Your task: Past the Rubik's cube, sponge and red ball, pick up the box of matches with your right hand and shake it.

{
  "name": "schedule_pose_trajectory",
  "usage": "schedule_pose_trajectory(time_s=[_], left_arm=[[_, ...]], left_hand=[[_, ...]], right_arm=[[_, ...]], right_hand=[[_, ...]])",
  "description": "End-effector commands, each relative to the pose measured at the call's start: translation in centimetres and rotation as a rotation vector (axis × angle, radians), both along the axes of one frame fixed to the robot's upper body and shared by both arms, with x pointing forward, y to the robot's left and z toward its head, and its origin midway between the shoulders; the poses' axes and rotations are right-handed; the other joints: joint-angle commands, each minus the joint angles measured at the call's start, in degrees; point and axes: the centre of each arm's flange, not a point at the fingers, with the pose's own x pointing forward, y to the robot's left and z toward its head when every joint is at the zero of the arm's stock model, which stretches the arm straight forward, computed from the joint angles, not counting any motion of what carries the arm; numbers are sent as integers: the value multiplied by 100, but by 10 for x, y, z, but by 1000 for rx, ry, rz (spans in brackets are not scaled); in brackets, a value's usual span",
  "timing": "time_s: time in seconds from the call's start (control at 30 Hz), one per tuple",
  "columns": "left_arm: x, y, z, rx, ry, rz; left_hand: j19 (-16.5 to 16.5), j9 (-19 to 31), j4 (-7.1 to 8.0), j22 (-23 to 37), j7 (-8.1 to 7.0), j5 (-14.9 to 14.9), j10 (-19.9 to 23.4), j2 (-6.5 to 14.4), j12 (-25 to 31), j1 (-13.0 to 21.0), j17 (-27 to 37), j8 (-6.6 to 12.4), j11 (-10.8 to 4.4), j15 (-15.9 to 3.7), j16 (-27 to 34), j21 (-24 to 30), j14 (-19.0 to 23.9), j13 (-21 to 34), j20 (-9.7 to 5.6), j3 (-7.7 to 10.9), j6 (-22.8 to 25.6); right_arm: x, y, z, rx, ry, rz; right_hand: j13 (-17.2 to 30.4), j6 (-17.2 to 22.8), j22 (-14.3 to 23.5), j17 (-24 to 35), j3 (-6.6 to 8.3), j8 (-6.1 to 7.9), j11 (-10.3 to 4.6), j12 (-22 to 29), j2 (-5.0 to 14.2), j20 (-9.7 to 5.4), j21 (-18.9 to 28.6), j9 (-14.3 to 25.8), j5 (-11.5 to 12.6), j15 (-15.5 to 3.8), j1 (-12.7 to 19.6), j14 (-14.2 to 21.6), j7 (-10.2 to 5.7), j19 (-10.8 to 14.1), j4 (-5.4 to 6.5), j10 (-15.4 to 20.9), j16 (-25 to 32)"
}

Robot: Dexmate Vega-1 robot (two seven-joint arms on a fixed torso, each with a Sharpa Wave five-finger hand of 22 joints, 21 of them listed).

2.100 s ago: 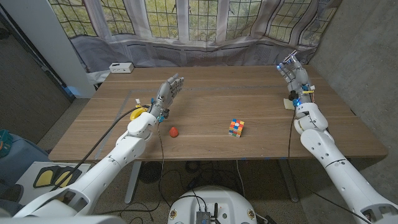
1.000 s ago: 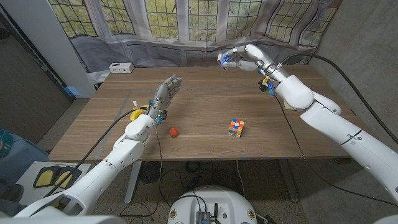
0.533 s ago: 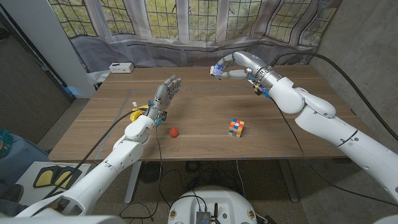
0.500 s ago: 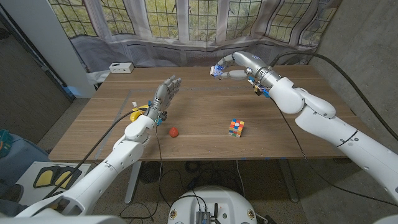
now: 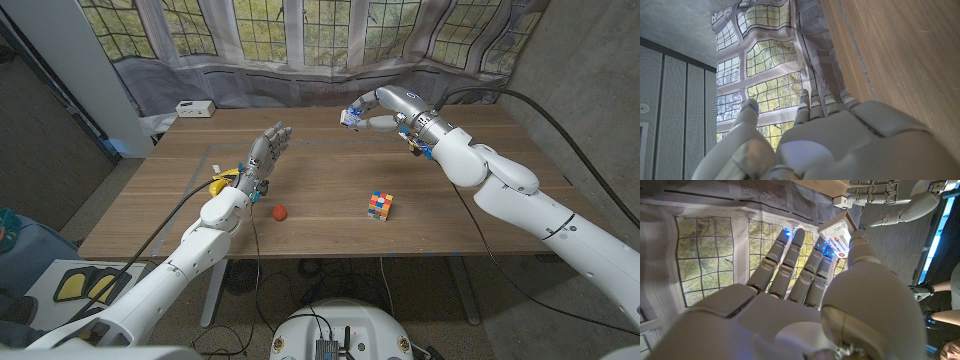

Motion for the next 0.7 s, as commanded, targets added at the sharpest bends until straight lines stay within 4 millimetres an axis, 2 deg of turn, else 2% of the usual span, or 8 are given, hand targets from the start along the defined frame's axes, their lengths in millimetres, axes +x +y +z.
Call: schedule_pose_trajectory(time_s=[0.03, 0.37, 0.43, 0.7], left_arm=[[-2, -1, -1, 7, 6, 0], [-2, -1, -1, 7, 5, -3], [-1, -1, -2, 5, 6, -3], [-1, 1, -4, 0, 9, 1]], left_hand=[[-18, 33, 5, 29, -9, -8, 27, 32, -2, 41, 13, -3, 29, 62, -4, 24, 3, 8, 52, 48, 70], [-21, 33, 5, 29, -9, -9, 26, 32, -3, 40, 13, -4, 52, 70, -7, 23, -4, 9, 50, 50, 69], [-20, 33, 5, 29, -3, -9, 24, 32, -4, 40, 13, -4, 43, 70, -8, 24, -8, 9, 51, 50, 70], [-23, 33, 6, 30, -6, -9, 27, 30, -3, 38, 13, 2, 36, 67, -8, 23, -10, 9, 49, 51, 87]], right_arm=[[9, -8, -1, 17, 35, -22], [15, -11, 0, 20, 56, -48], [16, -11, 1, 20, 60, -50], [24, -14, 3, 27, 84, -61]], right_hand=[[25, 250, 18, 6, 37, 35, -5, 4, 203, -7, 1, 27, 36, -397, 130, 49, -208, 25, 7, 39, -22], [23, 253, 18, 0, 43, 26, 6, -4, 221, 3, -9, 25, 40, -395, 137, 58, -199, 11, 9, 42, -35], [23, 253, 17, -6, 44, 23, 60, -1, 225, 8, -12, 25, 39, -389, 134, 62, -193, 7, 13, 54, -43], [21, 262, 17, -22, 30, 17, 19, -11, 220, 21, -20, 22, 31, -379, 92, 65, -184, -4, 35, 50, -67]])
